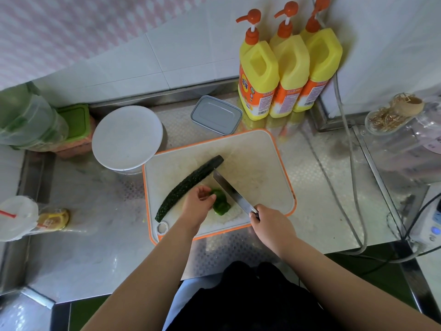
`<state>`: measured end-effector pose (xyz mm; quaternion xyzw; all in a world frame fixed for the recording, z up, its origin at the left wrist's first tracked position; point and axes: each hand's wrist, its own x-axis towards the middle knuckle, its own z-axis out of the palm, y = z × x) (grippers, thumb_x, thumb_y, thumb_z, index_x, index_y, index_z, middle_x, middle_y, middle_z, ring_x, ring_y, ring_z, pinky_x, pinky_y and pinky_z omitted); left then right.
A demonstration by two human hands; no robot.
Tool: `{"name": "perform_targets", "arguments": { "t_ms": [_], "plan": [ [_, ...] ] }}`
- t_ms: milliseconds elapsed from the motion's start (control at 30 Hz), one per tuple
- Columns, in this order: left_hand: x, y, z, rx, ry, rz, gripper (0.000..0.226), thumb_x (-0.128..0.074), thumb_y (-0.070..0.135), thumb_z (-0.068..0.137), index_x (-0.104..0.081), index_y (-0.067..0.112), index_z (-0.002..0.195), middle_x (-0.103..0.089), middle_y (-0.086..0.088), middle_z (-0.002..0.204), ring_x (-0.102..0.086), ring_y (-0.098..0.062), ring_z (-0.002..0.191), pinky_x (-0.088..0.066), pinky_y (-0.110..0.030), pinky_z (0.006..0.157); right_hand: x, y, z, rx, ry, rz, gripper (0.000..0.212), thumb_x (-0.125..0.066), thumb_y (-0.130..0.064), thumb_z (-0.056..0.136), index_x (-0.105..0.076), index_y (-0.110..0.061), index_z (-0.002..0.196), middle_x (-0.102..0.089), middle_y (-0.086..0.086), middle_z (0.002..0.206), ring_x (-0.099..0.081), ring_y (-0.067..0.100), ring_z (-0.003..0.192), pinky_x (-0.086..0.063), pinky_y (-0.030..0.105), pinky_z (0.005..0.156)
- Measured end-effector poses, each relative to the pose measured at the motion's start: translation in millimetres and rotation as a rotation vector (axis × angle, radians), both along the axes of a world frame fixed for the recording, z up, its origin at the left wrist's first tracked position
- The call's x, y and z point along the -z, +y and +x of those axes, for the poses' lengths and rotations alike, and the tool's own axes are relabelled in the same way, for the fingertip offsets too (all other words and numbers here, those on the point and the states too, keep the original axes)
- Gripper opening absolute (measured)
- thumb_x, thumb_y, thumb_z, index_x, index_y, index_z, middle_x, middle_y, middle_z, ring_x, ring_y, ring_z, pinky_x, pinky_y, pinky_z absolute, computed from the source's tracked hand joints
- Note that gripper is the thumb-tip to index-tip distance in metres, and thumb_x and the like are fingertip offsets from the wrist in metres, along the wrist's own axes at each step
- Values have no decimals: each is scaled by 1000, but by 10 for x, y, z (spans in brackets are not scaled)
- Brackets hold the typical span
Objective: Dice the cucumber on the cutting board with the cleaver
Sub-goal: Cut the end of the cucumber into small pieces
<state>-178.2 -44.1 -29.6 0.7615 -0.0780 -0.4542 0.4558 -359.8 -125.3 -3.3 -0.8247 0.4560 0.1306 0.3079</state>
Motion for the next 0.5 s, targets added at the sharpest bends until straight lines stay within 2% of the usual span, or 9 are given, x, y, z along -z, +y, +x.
{"name": "perform_targets", "arguments": {
  "t_ms": [100,200,433,500],
  "plan": [
    [6,27,-23,62,-183,50,14,-64,7,90,-60,19,94,-64,1,93,-61,-12,87,-48,-21,74,-6,34,17,-19,-12,8,26,-37,-36,100,-54,-17,97,-66,1,86,-64,18,82,-48,30,68],
    [0,43,-36,87,-284,89,10,-64,9,91,-62,16,97,-65,6,91,-60,-5,84,-42,-13,65,-6,69,27,-28,-14,6,27,-36,-36,100,-54,-16,99,-66,2,88,-64,20,84,-48,30,68],
    [15,39,-34,155,-412,133,11,-62,11,92,-61,21,98,-64,4,98,-59,-10,89,-40,-14,67,-33,116,19,-61,-35,-64,27,-35,-37,100,-54,-19,107,-68,0,86,-65,19,80,-45,28,62],
    [41,35,-54,150,-468,134,9,-62,11,92,-61,20,94,-58,2,107,-59,-11,89,-41,-15,71,-42,123,38,-61,-27,-57,27,-35,-36,101,-55,-18,106,-68,1,87,-65,20,82,-44,28,62]
  ]
}}
